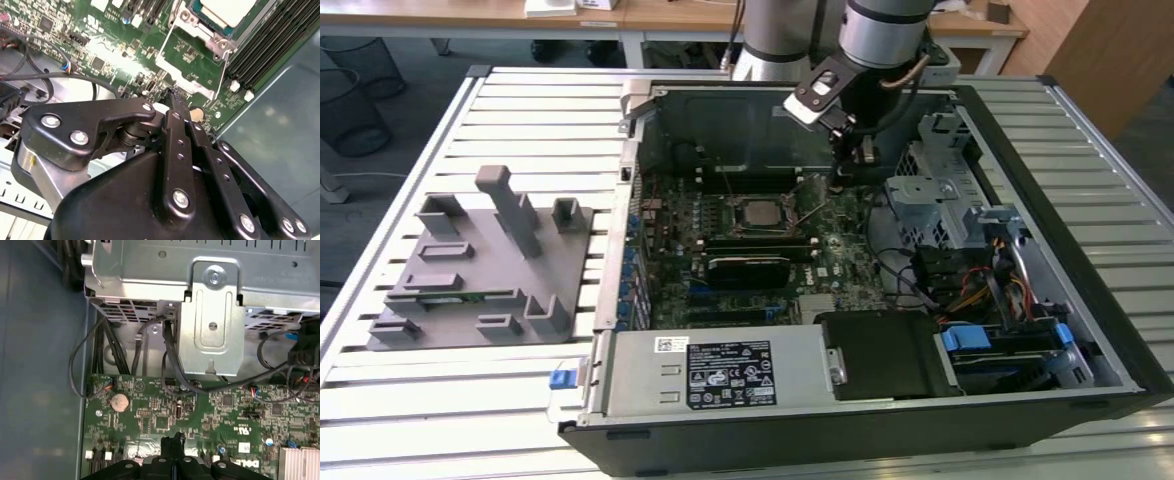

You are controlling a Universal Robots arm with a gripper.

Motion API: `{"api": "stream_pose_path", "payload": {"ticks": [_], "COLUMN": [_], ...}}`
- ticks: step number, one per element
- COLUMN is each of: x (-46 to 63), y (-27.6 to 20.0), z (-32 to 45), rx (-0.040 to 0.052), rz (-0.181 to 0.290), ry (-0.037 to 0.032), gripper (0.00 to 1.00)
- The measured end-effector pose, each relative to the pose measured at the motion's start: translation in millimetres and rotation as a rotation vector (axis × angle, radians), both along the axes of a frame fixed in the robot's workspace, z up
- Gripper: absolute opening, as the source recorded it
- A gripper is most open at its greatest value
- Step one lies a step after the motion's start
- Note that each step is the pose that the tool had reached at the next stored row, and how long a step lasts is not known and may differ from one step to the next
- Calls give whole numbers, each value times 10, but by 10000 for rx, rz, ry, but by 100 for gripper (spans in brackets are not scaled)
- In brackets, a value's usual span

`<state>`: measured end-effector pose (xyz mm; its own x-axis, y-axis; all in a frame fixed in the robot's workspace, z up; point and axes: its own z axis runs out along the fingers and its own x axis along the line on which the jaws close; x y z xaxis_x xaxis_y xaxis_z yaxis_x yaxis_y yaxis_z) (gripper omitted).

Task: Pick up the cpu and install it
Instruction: 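Close the cpu cover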

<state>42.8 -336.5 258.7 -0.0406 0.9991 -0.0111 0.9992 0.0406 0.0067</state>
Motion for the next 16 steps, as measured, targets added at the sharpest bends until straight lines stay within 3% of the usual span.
{"api": "stream_pose_path", "payload": {"ticks": [16], "x": [70], "y": [30], "z": [-92], "rx": [5], "rz": [-2], "ry": [-1], "gripper": [11]}}
